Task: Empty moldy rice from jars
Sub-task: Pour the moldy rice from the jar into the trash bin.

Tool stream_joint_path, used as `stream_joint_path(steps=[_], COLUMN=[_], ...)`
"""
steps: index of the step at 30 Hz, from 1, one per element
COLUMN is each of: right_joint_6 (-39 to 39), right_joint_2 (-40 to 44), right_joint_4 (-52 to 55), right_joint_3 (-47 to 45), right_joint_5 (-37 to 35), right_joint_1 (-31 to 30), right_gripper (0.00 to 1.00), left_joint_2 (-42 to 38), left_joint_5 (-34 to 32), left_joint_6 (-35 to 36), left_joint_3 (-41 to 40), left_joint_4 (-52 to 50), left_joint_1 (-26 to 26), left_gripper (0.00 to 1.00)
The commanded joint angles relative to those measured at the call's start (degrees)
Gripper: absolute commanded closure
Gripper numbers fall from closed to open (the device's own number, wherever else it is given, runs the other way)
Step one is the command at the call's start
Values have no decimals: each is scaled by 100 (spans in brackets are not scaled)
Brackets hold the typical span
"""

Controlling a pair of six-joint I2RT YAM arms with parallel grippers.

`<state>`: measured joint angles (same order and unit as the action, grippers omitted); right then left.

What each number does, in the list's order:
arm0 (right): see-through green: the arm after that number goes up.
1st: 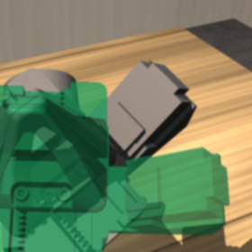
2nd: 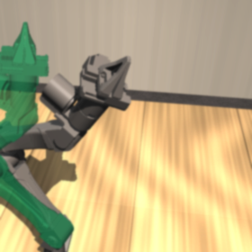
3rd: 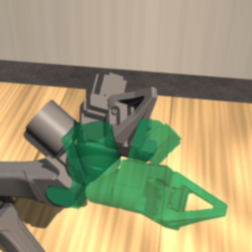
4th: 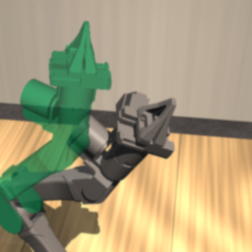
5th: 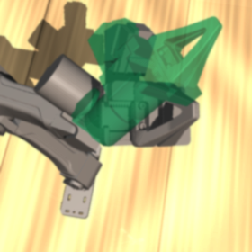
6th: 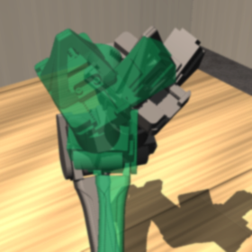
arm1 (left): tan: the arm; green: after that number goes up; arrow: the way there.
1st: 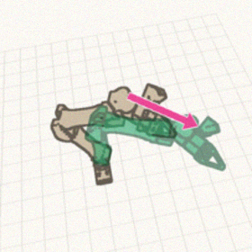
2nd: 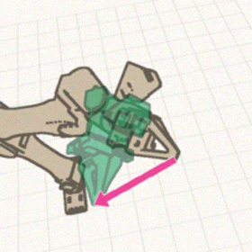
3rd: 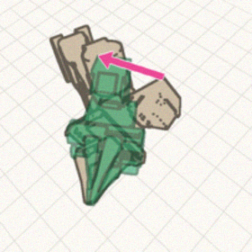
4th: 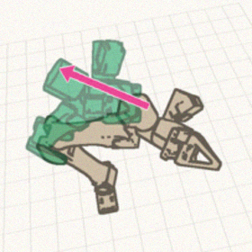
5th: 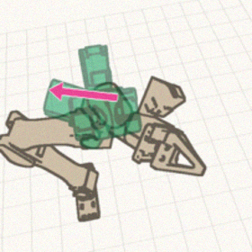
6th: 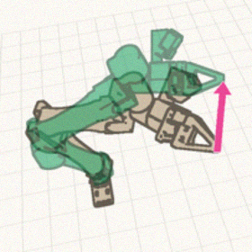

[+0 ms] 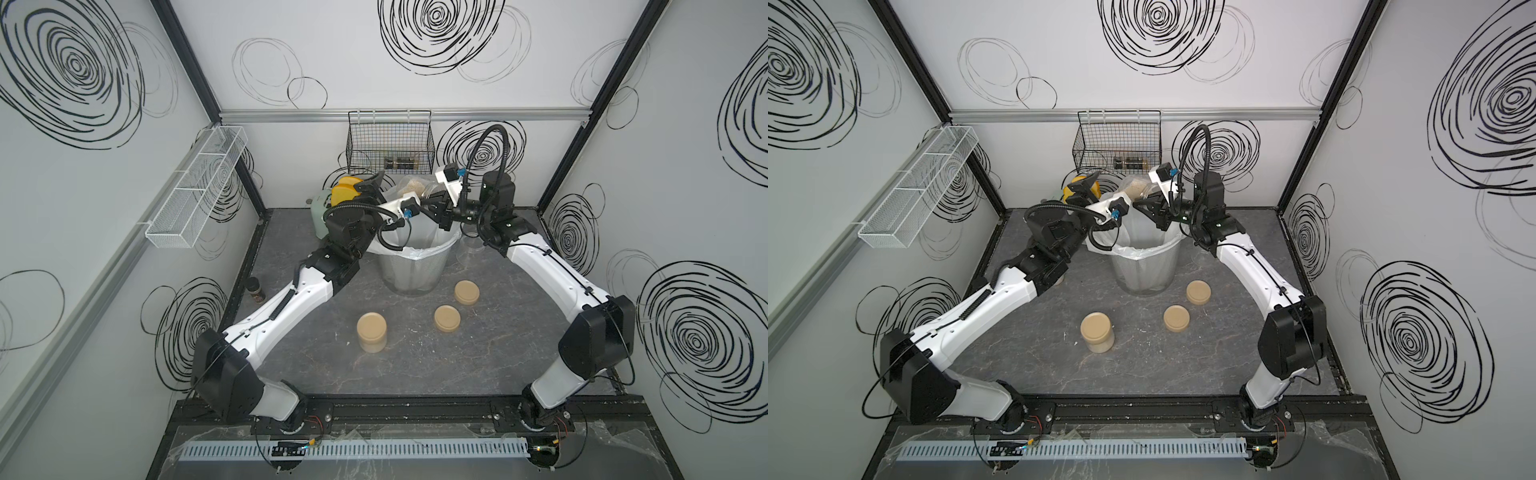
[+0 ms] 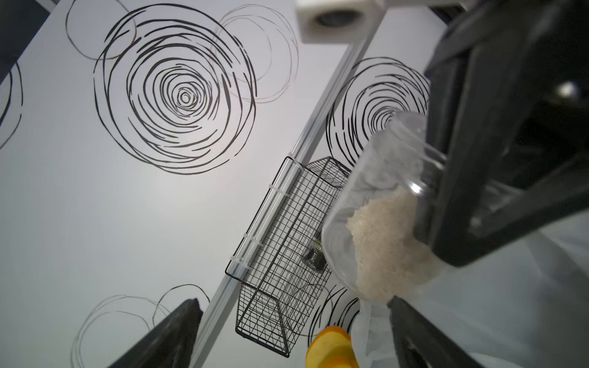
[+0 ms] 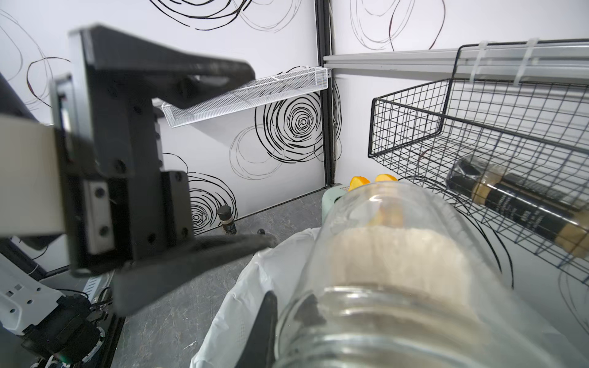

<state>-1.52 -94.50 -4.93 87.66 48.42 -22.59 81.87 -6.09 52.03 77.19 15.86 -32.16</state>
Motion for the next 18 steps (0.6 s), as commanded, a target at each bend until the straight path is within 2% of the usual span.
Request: stream_joint_path(steps=[1,8,10,12,15,18], right_joint_6=[60,128,160,161,153,160], right_joint_2=[298,475,497,517,530,522], right_joint_4=[-649,-697,-676,-676,-704,-691], right_joint_3=[15,-151,-146,-128,-83,20], right_joint_5=[62,44,36,53,88,114], right_joint_1=[18,2,10,9,8,-16], right_gripper=[100,100,100,100,100,100], left_joint_2=[-433,-711,-776,-820,-788,-738], left_joint_5=[507,1535,1620,1505,1683,2147], left_joint_6=[-2338,-6385,-7521,-8337,-9126,-10547], left_joint_3=[484,612,521,473,433,28], left_joint_4=[-463,-349,-227,-333,-314,465], left_joint_1=[-12,474,623,675,733,962], left_gripper=[4,4,4,4,4,4])
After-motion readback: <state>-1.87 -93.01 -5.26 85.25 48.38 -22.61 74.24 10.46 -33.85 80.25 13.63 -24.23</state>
